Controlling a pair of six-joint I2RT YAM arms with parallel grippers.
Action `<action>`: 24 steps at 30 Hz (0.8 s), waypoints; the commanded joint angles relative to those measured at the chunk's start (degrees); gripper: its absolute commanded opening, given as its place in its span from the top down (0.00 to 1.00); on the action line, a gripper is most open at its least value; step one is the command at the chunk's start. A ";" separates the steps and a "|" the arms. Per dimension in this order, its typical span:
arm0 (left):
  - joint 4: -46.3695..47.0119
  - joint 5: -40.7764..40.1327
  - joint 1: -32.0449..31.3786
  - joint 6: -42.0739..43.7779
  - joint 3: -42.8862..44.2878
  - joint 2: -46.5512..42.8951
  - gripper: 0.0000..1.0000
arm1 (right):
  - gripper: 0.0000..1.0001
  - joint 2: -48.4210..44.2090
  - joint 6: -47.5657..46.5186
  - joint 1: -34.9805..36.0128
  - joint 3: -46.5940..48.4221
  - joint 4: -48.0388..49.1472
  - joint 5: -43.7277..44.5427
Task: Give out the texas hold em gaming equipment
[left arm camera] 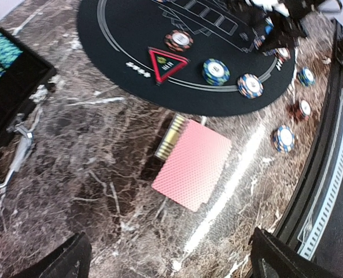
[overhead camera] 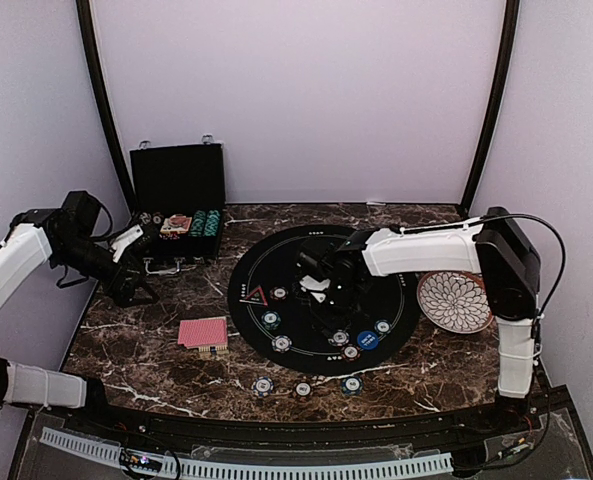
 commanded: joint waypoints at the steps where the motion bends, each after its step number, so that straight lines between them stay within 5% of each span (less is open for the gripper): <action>1: 0.54 -1.70 -4.04 3.76 -2.99 0.88 0.01 | 0.29 -2.60 1.04 -0.47 7.72 -3.14 1.16; 16: 8.93 -13.45 -17.28 10.86 -6.55 11.57 0.01 | 0.02 -6.51 6.39 -1.20 12.57 -0.22 -2.79; 24: 12.35 -14.89 -20.69 12.52 -6.85 14.96 0.01 | 0.01 -9.74 9.02 -1.87 8.16 4.22 -4.44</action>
